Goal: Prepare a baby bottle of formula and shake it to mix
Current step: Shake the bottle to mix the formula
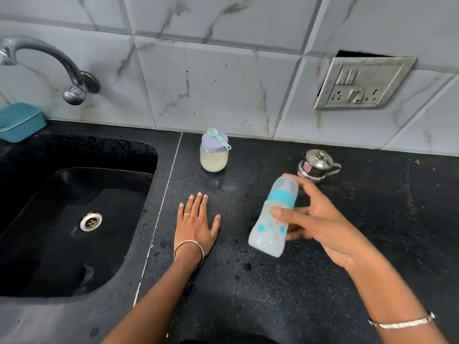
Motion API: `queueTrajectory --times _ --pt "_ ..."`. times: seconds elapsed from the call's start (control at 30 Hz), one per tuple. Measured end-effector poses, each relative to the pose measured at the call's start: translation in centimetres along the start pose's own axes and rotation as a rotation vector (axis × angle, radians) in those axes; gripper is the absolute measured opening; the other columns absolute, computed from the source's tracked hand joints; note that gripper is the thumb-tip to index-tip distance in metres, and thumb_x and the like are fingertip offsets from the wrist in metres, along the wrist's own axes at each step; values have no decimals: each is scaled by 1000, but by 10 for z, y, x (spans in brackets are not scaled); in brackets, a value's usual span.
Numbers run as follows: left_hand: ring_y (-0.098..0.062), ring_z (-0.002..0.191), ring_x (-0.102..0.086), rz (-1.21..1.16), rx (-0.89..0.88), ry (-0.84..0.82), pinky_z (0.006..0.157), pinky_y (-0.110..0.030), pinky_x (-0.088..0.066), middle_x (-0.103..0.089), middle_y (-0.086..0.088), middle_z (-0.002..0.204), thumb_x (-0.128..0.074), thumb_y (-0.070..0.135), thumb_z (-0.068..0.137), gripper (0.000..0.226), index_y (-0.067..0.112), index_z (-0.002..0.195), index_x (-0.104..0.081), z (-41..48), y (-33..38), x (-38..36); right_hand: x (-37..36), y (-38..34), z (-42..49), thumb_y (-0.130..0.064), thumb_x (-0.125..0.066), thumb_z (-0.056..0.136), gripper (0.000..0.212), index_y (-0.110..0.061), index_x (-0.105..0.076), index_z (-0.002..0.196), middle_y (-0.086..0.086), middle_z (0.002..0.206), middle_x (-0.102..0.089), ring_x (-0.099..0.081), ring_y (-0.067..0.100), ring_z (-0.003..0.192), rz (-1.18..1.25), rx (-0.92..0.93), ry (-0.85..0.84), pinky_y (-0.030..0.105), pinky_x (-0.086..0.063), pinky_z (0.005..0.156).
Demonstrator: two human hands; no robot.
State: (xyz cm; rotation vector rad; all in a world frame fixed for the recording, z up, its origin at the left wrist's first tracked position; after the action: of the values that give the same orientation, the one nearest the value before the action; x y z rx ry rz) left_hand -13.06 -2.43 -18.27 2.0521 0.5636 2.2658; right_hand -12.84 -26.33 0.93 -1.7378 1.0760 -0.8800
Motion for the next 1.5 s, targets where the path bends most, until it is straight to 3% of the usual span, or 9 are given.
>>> queueTrajectory --times 0.1,0.27,0.4,0.63,0.77,0.93,1.13,1.27,1.5 --pt "-20 156 -12 -1 3 -1 127 -42 -4 -21 -1 167 -9 62 94 80 18 159 -22 0 0 0 10 1 6 -23 -83 76 73 -42 -49 137 13 107 -78 -79 22 93 151 64 156 34 -64 66" --pt "-20 156 -12 5 4 -1 127 -42 -4 -21 -1 167 -12 61 95 78 18 159 -22 0 -1 -1 5 -5 -5 -25 -86 68 79 -47 -51 135 17 101 -80 -79 25 94 -52 8 -94 31 -61 63" --pt "-19 156 -10 10 3 -3 127 -41 -3 -20 0 167 -10 61 95 79 18 160 -20 1 0 -1 12 2 0 -30 -87 64 82 -52 -51 134 14 105 -80 -78 24 95 80 54 25 30 -59 64" --pt "-20 156 -13 -4 3 4 127 -42 -5 -22 -1 167 -11 61 95 79 18 159 -23 1 0 0 4 24 1 -35 -106 33 101 -22 -68 126 12 117 -78 -78 20 99 438 -29 10 35 -66 82" --pt "-20 156 -12 4 1 1 127 -42 -4 -22 -1 167 -14 61 96 77 18 159 -22 1 0 -1 0 37 1 -5 -81 66 59 -16 -68 123 17 125 -74 -74 24 109 522 -57 -1 42 -57 102" --pt "-21 156 -13 10 -2 1 127 -43 -5 -22 -2 167 -12 61 96 78 17 159 -22 0 0 1 -11 47 0 0 -79 70 78 -12 -55 142 19 133 -70 -61 36 133 603 -99 -24 44 -54 107" --pt "-21 156 -12 24 -5 -10 127 -43 -6 -20 -2 167 -9 61 95 79 17 159 -21 0 0 2 -21 42 -8 -25 -55 91 47 -4 -60 133 27 128 -70 -67 38 114 880 -137 13 52 -50 106" --pt "-21 156 -13 21 -6 -6 127 -44 -7 -21 -2 167 -12 61 96 78 17 159 -22 0 0 2 -23 45 -9 -39 -62 86 47 -7 -70 120 21 110 -71 -71 31 78 819 -171 74 45 -53 86" --pt "-21 156 -13 22 -11 -10 127 -44 -7 -22 -2 167 -11 61 95 79 16 159 -22 1 0 2 -26 49 -18 -11 -86 71 34 -26 -85 102 -1 99 -79 -77 21 81 749 -110 82 38 -63 84"
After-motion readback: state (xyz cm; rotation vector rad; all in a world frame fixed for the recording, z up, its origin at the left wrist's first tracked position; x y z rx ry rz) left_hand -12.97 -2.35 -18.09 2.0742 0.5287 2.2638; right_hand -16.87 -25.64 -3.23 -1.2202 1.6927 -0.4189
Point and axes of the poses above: each hand's wrist, its own z-axis towards the middle knuckle, its own x-axis out of the back of the hand, y = z × x, the point moved 3 cm from there along z, towards the middle knuckle
